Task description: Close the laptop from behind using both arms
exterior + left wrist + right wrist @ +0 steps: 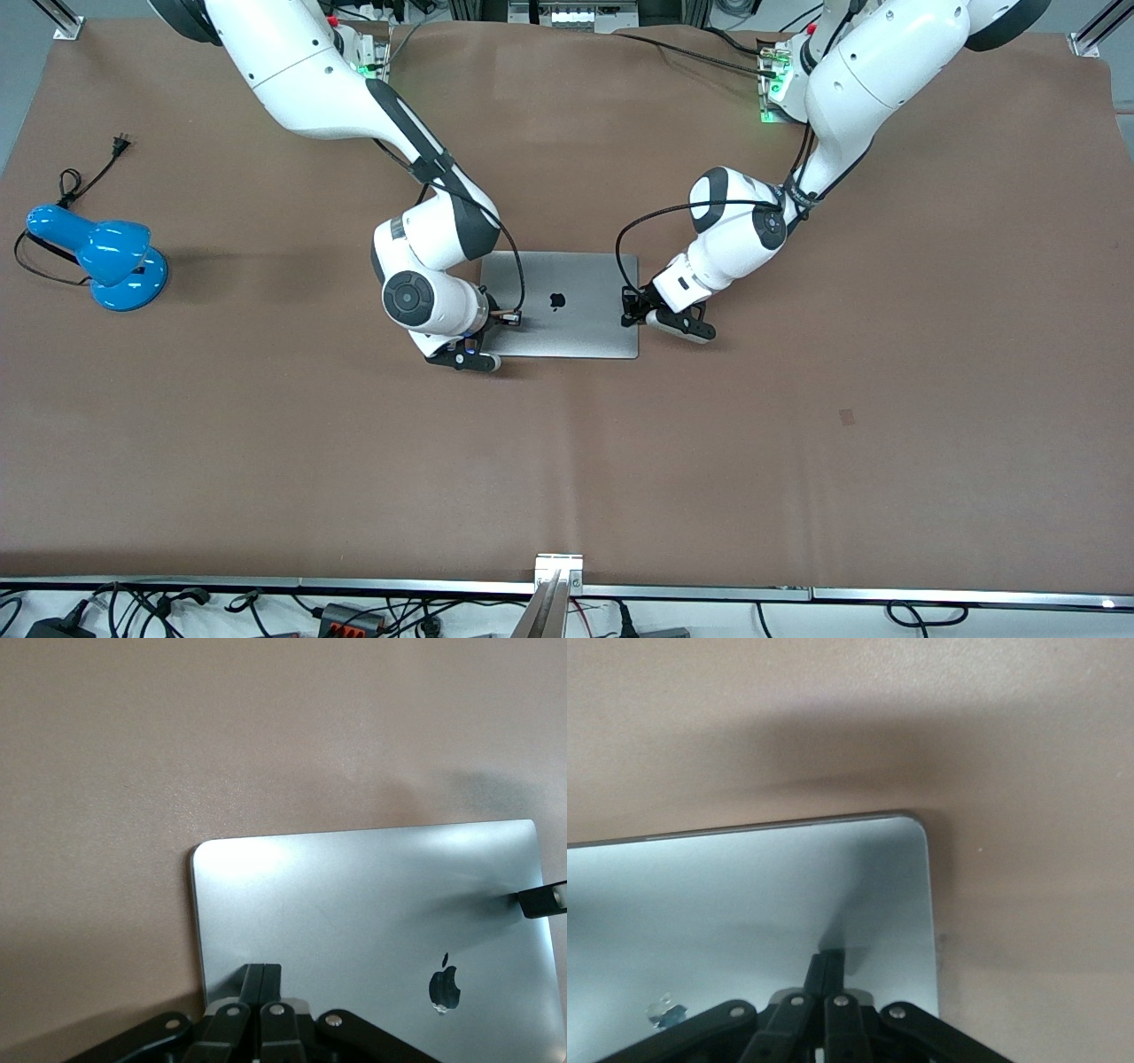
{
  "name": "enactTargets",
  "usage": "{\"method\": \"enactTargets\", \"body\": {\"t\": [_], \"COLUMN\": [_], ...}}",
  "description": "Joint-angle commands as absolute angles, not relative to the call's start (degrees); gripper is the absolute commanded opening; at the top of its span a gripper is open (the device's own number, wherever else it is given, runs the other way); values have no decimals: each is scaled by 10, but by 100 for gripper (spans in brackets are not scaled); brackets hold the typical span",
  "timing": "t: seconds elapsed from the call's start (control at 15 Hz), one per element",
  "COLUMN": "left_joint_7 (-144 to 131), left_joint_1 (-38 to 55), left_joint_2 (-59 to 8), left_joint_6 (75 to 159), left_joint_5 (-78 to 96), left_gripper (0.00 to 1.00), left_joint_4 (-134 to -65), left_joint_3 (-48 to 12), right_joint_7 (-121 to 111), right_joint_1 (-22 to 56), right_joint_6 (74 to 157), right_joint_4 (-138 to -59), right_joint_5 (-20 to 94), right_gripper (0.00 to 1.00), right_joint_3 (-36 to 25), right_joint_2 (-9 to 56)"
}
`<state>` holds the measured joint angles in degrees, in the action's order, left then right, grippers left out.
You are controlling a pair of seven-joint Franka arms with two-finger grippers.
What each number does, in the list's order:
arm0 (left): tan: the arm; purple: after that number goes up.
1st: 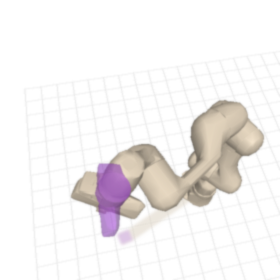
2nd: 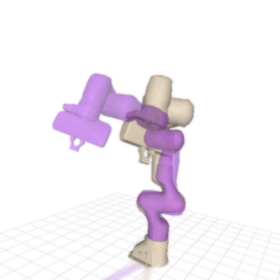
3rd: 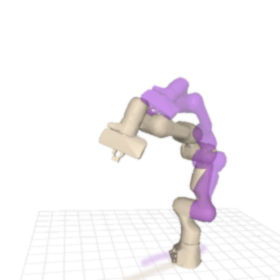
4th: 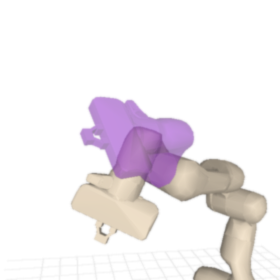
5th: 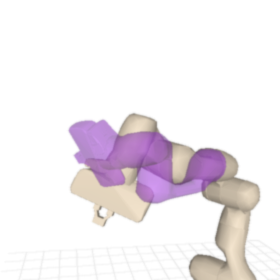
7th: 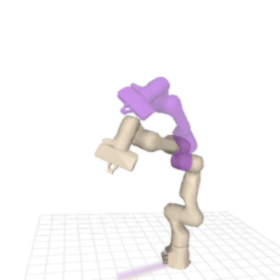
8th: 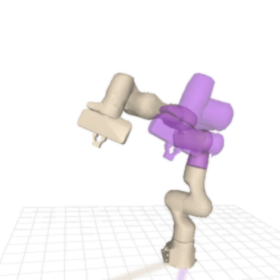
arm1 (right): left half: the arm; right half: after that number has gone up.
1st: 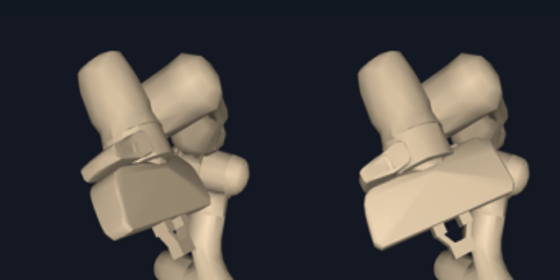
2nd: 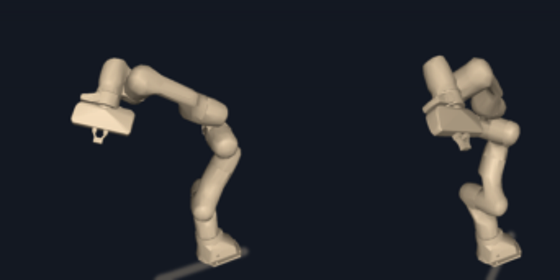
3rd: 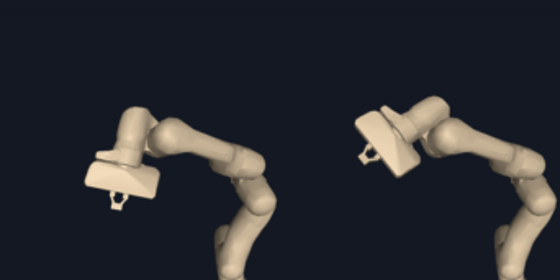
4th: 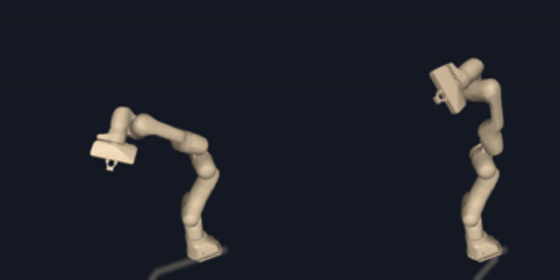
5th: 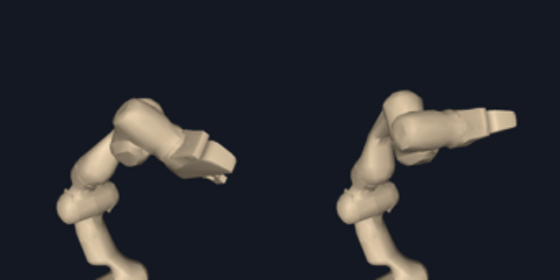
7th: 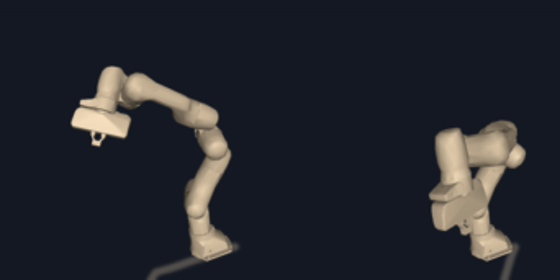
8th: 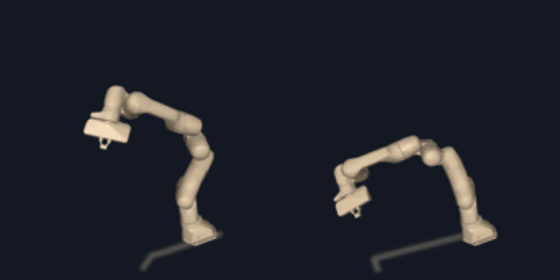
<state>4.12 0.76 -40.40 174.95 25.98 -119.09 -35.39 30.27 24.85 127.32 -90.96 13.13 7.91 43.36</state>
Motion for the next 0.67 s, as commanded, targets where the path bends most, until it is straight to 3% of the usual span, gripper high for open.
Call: {"method": "enactTargets", "body": {"t": [0.0, 0.2, 0.47, 0.6], "left_joint_7": [61, 61, 68, 67], "left_joint_1": [19, 19, 10, 7], "left_joint_2": [-423, -422, -393, -343], "left_joint_6": [1760, 1760, 1745, 1656], "left_joint_5": [251, 251, 250, 251], "left_gripper": [1, 1, 1, 1], "left_joint_4": [-1182, -1182, -1186, -1182], "left_joint_3": [-338, -337, -337, -331], "right_joint_7": [305, 294, 272, 261], "right_joint_1": [246, 243, 207, 196], "right_joint_6": [1272, 1260, 1126, 1053], "right_joint_4": [-894, -867, -779, -754], "right_joint_5": [113, 102, 76, 72], "right_gripper": [0, 0, 0, 0], "right_joint_3": [80, 73, 66, 63], "right_joint_2": [448, 440, 430, 405]}}
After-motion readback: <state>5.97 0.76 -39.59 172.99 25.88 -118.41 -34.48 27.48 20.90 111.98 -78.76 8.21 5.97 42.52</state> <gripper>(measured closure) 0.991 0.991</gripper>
